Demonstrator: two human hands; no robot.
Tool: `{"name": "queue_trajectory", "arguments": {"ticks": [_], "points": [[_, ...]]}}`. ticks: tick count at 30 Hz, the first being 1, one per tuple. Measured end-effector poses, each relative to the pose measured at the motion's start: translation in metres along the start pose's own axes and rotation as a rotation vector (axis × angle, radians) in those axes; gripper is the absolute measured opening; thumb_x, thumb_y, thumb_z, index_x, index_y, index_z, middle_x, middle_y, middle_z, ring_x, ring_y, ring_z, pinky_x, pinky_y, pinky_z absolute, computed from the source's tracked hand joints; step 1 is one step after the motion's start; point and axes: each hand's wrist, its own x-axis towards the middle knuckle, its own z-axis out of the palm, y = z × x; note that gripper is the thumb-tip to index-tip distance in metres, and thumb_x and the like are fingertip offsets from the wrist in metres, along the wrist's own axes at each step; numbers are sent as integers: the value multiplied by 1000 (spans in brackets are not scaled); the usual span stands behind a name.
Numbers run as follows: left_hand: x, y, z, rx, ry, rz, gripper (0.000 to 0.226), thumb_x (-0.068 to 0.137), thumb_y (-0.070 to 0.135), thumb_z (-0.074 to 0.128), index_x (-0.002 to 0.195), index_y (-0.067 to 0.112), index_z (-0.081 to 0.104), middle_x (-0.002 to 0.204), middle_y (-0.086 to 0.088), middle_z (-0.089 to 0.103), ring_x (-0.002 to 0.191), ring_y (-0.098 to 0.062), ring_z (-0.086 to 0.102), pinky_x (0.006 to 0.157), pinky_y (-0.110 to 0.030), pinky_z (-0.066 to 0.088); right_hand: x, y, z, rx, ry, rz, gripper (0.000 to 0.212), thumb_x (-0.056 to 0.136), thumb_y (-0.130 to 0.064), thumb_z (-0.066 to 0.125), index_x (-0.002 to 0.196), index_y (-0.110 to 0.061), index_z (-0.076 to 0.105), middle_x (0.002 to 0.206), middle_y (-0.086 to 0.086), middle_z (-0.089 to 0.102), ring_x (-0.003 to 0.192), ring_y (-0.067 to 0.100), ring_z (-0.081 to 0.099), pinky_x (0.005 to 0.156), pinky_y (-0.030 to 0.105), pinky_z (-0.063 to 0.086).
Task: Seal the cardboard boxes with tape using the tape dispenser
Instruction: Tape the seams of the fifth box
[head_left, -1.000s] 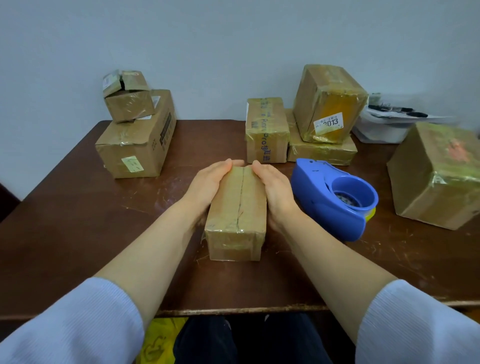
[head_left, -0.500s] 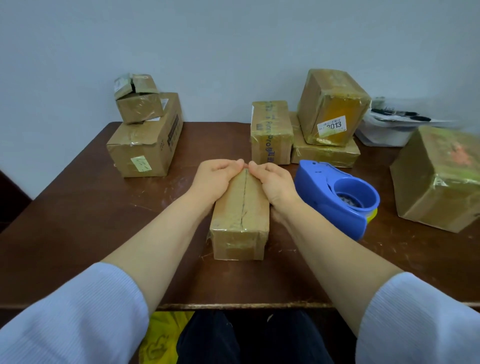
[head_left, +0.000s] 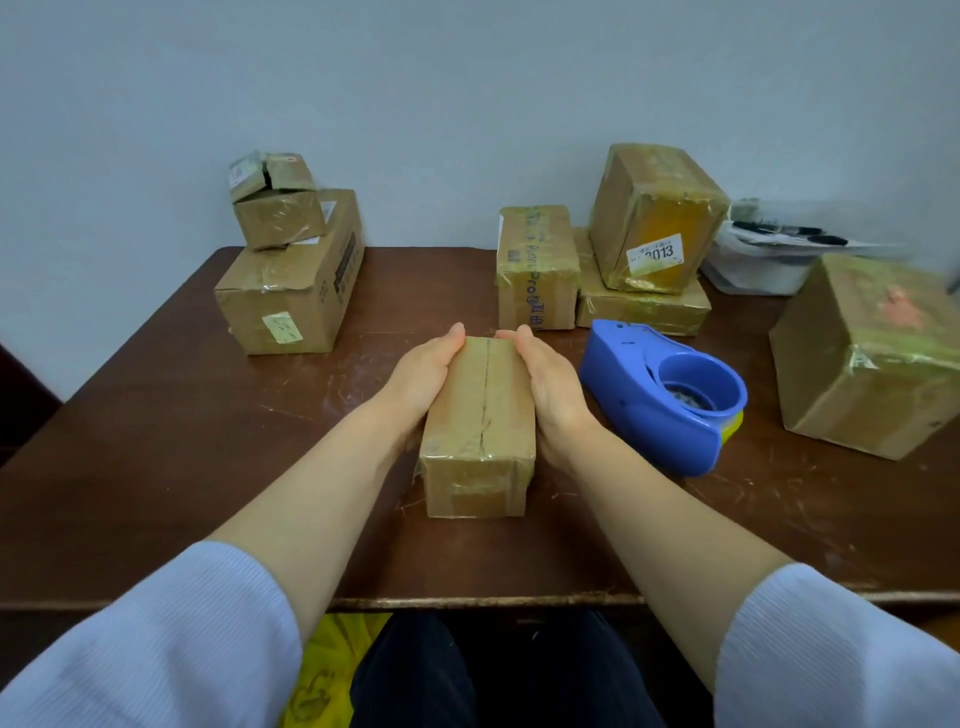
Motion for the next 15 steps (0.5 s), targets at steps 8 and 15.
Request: {"name": "queue_trajectory", "arguments": {"ticks": [8, 15], "points": [[-4, 16, -2, 287, 106, 257, 33, 97, 32, 50, 124, 16, 60, 121, 4, 59, 104, -9, 53, 83, -22, 41, -2, -33, -7, -360, 8, -157, 39, 96, -33, 53, 129, -13, 55, 124, 0, 57, 117, 16, 52, 88, 23, 41], [5, 10, 7, 341, 161, 229, 20, 96, 26, 53, 105, 13, 65, 110, -4, 63, 100, -19, 58, 85, -34, 49, 3, -28, 3, -320, 51, -90, 16, 92, -26, 61, 90, -11, 67, 81, -2, 61, 83, 15, 58, 72, 28, 49]]}}
